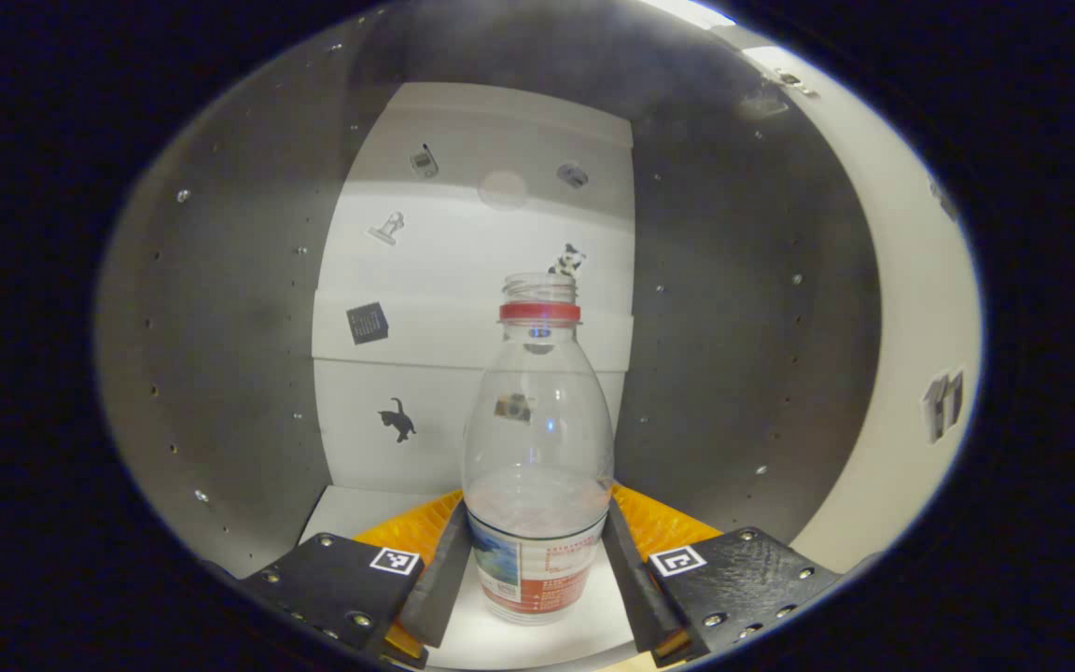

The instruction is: Open the cabinet door with the right hand, grasp the bottle in the cabinet with the left hand and place it on the coaster, then close the cabinet door with the right hand.

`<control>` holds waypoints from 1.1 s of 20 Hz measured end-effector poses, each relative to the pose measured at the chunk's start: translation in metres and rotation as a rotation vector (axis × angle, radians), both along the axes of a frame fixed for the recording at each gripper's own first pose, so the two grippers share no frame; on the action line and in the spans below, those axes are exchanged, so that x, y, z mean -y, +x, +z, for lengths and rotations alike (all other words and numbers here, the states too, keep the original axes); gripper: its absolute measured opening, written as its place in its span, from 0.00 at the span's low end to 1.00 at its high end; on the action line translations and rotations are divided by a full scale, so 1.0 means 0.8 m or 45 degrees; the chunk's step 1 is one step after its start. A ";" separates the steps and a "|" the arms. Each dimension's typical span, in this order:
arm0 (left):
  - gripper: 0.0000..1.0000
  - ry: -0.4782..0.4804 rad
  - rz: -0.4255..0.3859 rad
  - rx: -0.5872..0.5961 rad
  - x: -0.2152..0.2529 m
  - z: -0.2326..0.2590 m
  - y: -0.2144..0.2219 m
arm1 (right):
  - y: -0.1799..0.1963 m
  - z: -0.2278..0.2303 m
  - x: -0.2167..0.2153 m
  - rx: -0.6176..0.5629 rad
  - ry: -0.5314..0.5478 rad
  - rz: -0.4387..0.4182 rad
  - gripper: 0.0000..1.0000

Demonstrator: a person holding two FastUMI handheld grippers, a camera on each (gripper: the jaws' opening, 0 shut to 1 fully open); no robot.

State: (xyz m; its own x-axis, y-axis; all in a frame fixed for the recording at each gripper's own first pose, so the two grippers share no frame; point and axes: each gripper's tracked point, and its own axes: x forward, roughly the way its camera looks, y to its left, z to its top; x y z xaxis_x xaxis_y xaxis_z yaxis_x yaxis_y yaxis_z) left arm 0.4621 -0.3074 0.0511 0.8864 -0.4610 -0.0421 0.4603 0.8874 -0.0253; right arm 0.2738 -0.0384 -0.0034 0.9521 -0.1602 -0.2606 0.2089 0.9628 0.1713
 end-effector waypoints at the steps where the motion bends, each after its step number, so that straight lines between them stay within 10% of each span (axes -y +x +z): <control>1: 0.73 -0.004 -0.001 0.018 -0.004 0.008 -0.007 | -0.002 -0.001 -0.002 0.003 0.004 0.002 0.97; 12: 0.67 0.025 -0.006 0.135 -0.082 0.046 -0.159 | -0.038 -0.004 -0.027 0.013 0.060 0.063 0.97; 22: 0.67 0.028 0.268 0.083 -0.274 -0.037 -0.272 | -0.056 -0.009 -0.050 0.021 0.102 0.116 0.97</control>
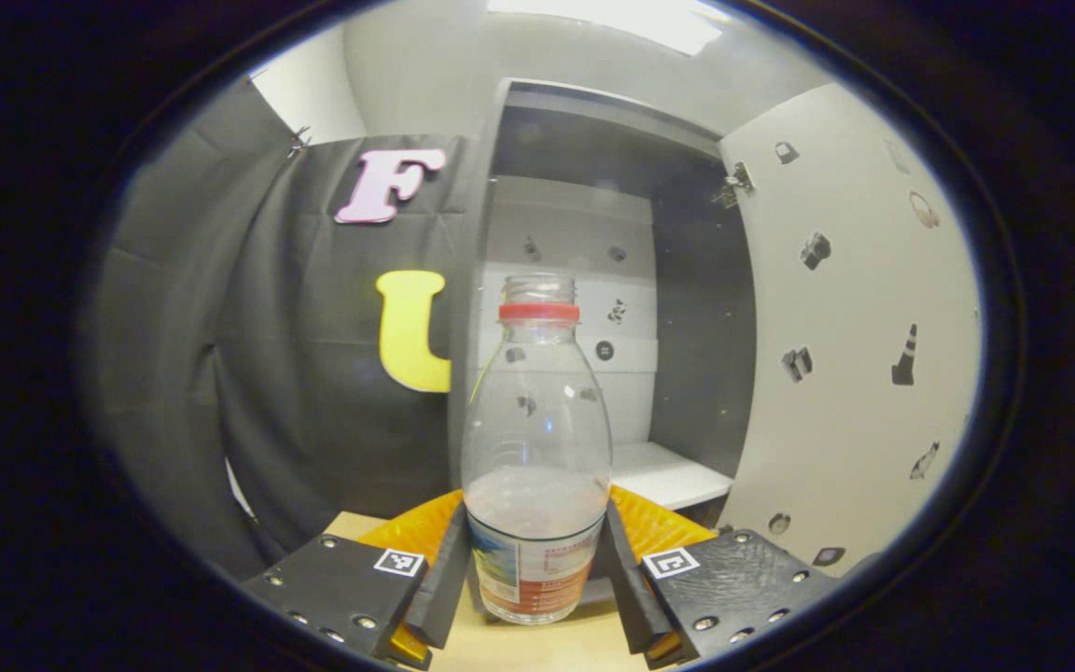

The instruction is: Open the cabinet door with the right hand, grasp the bottle in the cabinet with the left hand and place it on the coaster, then close the cabinet door with the right hand.

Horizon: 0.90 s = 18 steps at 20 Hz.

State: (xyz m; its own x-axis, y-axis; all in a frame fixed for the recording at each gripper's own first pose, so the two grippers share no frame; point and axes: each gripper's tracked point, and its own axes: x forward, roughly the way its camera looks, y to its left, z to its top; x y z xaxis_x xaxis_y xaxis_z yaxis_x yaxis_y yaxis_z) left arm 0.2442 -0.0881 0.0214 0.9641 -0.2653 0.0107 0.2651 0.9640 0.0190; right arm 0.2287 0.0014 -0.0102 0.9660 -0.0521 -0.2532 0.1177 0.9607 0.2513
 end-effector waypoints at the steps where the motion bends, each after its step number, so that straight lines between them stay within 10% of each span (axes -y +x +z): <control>1: 0.67 -0.002 0.034 -0.008 -0.021 -0.014 -0.012 | -0.001 -0.001 -0.001 -0.002 -0.010 0.002 0.97; 10: 0.67 -0.086 0.325 -0.123 -0.188 -0.205 -0.073 | -0.022 -0.002 0.005 0.046 -0.058 -0.053 0.98; 18: 0.70 0.015 0.376 -0.193 -0.228 -0.350 -0.089 | -0.051 -0.002 0.019 0.114 -0.045 -0.132 0.98</control>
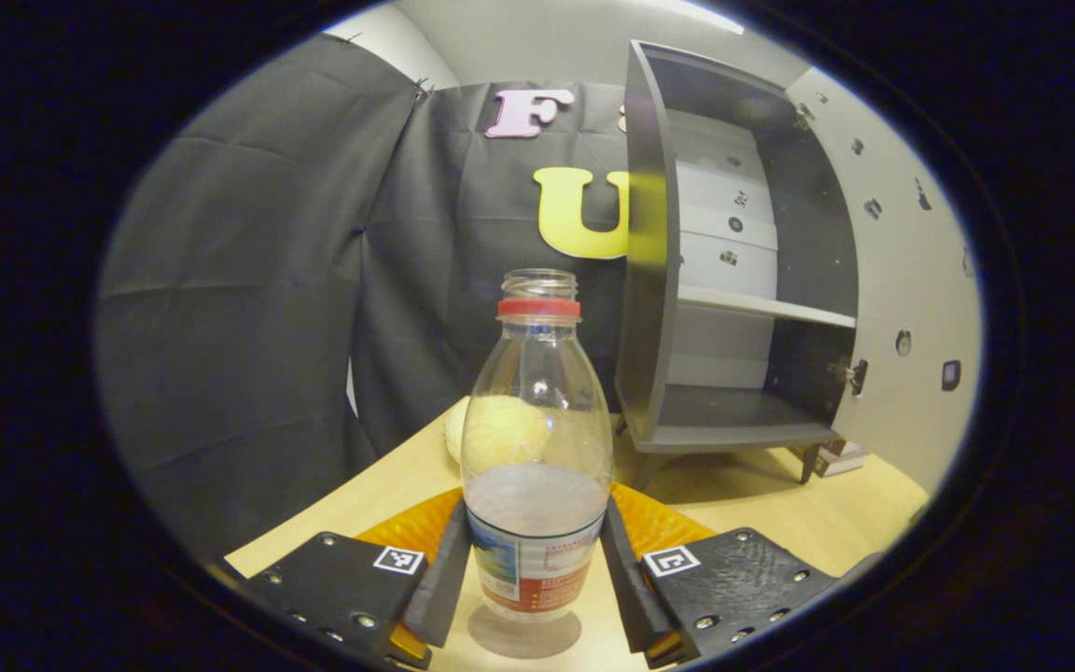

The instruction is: Open the cabinet door with the right hand, grasp the bottle in the cabinet with the left hand and place it on the coaster, then close the cabinet door with the right hand.

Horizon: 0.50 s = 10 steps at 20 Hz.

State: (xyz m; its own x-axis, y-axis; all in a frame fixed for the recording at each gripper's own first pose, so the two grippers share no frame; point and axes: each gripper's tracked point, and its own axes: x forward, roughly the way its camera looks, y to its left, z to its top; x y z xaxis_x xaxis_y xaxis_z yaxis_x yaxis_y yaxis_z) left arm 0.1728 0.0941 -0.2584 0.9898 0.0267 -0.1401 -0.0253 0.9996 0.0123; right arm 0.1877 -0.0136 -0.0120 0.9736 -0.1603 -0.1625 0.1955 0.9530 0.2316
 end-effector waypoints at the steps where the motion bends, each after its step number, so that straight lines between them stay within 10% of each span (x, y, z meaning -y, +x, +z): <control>1: 0.67 0.007 0.006 0.002 -0.003 -0.012 -0.002 | -0.004 -0.003 -0.002 -0.005 -0.010 0.011 0.98; 10: 0.72 0.077 0.046 -0.038 0.001 -0.091 0.015 | -0.008 -0.021 -0.016 -0.055 -0.053 0.020 0.98</control>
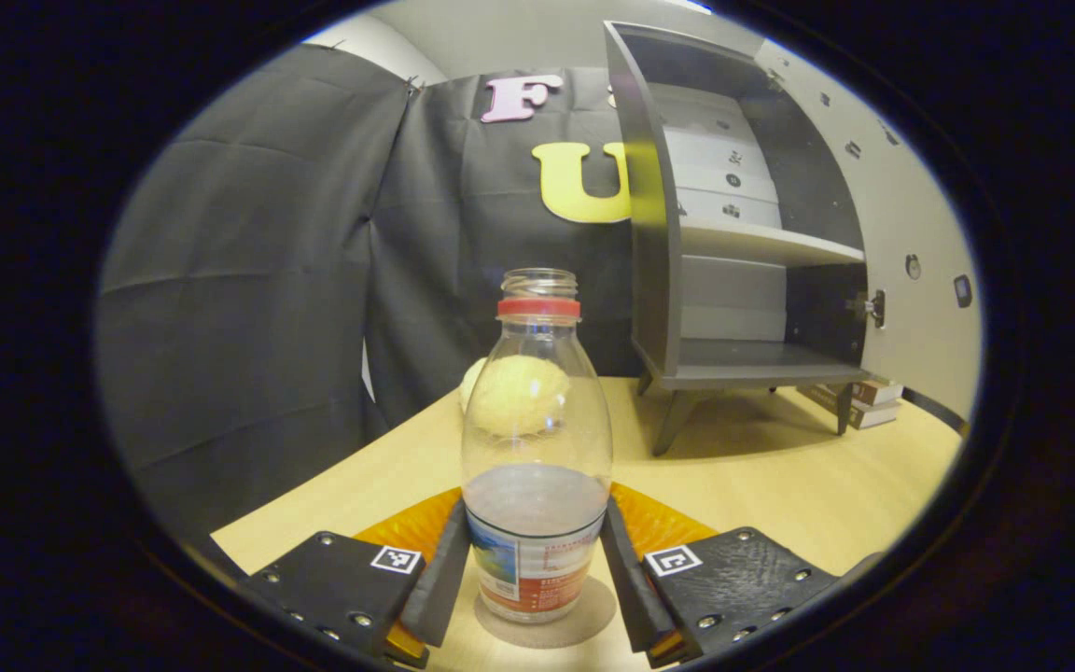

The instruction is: Open the cabinet door with the right hand, grasp the bottle in the cabinet with the left hand and place it on the coaster, then close the cabinet door with the right hand.

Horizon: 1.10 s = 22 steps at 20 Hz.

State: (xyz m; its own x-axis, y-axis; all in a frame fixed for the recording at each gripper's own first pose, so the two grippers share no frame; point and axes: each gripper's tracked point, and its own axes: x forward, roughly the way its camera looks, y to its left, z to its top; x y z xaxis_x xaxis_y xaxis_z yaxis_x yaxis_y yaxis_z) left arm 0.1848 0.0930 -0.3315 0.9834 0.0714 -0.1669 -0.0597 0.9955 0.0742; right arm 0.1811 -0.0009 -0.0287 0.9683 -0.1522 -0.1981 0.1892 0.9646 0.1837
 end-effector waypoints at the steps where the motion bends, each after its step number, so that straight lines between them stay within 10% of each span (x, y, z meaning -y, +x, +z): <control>1: 0.71 0.004 0.003 0.021 0.001 0.002 0.004 | 0.000 -0.002 -0.001 -0.007 0.005 -0.001 0.98; 9: 0.86 -0.018 0.015 -0.008 0.003 0.004 -0.010 | -0.002 -0.022 -0.005 -0.072 0.014 -0.013 0.98; 22: 0.83 -0.004 -0.058 0.129 0.007 0.117 -0.046 | -0.031 -0.038 0.005 -0.065 0.002 -0.005 0.98</control>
State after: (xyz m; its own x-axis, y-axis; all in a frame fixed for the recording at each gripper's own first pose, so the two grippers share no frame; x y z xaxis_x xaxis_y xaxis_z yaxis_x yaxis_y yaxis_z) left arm 0.1481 0.0876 -0.2376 0.9975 0.0256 -0.0666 -0.0211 0.9975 0.0673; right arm 0.1567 -0.0045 -0.0592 0.9563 -0.1557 -0.2475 0.2022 0.9636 0.1749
